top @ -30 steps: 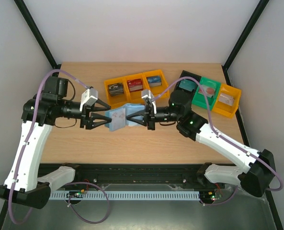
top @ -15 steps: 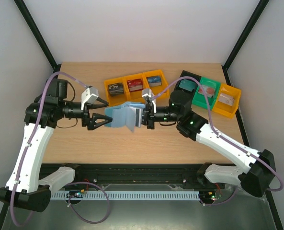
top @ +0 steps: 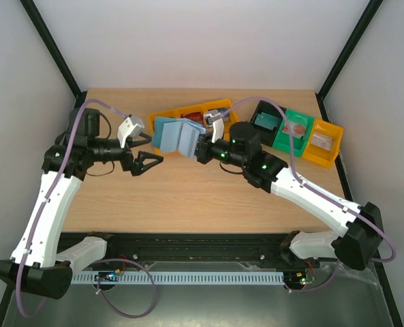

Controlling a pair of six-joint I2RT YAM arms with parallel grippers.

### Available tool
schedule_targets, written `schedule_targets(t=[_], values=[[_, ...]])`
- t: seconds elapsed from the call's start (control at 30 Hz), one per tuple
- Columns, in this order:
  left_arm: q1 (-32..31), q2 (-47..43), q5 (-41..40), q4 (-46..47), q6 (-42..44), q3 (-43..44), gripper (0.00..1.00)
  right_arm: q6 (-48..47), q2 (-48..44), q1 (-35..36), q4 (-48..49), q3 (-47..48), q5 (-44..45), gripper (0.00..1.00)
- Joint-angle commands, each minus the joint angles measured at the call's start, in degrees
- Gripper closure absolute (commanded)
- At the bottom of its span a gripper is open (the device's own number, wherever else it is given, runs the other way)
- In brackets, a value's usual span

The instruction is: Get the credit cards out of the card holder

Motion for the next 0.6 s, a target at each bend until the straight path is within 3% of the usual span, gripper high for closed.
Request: schedule_targets(t=[0.0,0.2,0.57], values=[[-2.7,2.2,-8.4,10.1,-10.1,0.6,0.01,5.6,3.4,1.9,1.7,1.9,8.7,0.98],[-5.9,4.7,-13.3,14.1,-14.5,0.9,0.01,6.9,8.4,4.2,3.0,5.7,6.9,0.98],[-9.5,7.0,-17.8,17.7,-14.8,-3.0,0.01,8.3,12.5,5.0,5.1,9.1,-1.4,0.98]])
